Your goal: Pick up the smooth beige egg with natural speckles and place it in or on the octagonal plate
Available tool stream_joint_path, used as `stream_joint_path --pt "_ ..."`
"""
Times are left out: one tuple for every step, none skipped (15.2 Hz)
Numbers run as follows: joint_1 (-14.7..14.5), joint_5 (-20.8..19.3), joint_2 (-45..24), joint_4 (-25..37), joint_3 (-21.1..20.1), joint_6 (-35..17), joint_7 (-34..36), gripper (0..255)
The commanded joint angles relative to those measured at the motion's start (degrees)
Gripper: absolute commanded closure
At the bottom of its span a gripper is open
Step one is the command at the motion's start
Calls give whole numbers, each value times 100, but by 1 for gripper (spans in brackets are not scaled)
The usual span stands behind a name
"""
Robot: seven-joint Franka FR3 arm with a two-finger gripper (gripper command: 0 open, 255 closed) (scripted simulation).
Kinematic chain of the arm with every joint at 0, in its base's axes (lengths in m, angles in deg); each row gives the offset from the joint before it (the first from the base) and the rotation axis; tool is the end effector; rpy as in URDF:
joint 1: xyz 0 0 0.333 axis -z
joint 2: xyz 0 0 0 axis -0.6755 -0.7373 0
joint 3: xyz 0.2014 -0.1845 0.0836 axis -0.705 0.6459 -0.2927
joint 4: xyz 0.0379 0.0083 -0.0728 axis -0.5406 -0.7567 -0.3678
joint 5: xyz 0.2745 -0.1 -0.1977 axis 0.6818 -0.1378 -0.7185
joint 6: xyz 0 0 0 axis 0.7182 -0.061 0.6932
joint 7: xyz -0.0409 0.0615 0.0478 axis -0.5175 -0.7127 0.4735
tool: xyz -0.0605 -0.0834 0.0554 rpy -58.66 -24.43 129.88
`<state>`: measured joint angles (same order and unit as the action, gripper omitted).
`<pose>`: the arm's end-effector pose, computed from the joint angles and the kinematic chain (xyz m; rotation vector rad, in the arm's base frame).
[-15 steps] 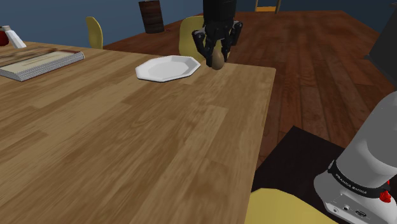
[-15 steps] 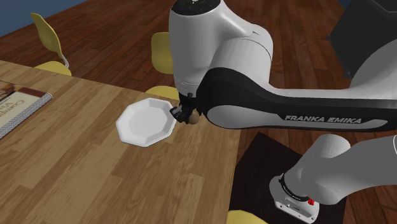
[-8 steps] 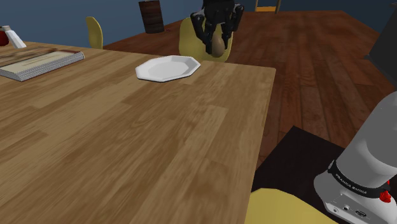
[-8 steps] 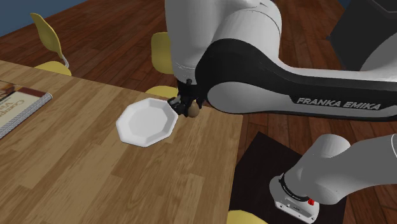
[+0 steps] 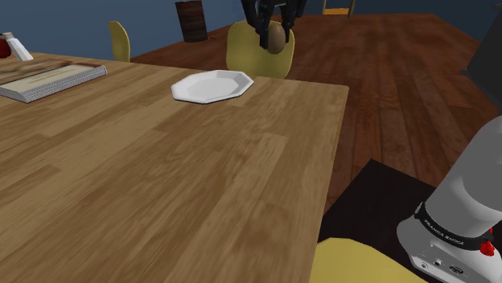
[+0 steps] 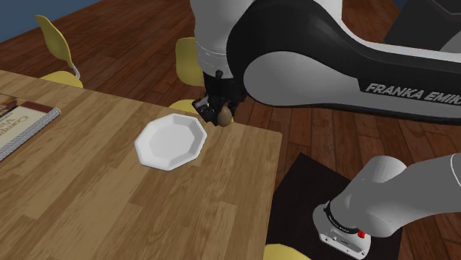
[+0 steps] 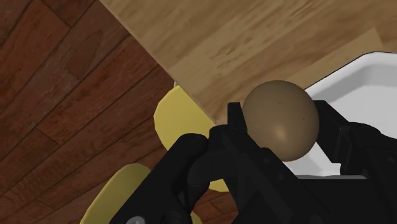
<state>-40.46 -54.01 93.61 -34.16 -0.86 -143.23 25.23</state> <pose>0.3767 0.1823 0.6371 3.0178 -0.3936 0.2419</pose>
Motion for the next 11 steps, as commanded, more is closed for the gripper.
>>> stream_joint_path --pt "19 -84 -273 294 -109 47 109 255" --pt "32 -170 -523 530 -212 58 214 255" --pt "38 -269 -781 778 -314 80 322 255" --pt "34 -381 -1048 1040 -416 112 434 255" --pt "19 -507 -1324 1316 -517 156 549 255" --pt "-10 -648 -1611 1609 -614 213 666 255" --pt "-56 -805 -1909 1920 -707 284 784 255" --pt "-124 -976 -2219 2253 -791 372 900 255" --pt "-216 -1162 -2542 2612 -866 478 1013 255" --pt "-335 -1362 -2879 3002 -927 603 1117 255" --pt "-485 -1576 -3232 3430 -975 751 1211 255"
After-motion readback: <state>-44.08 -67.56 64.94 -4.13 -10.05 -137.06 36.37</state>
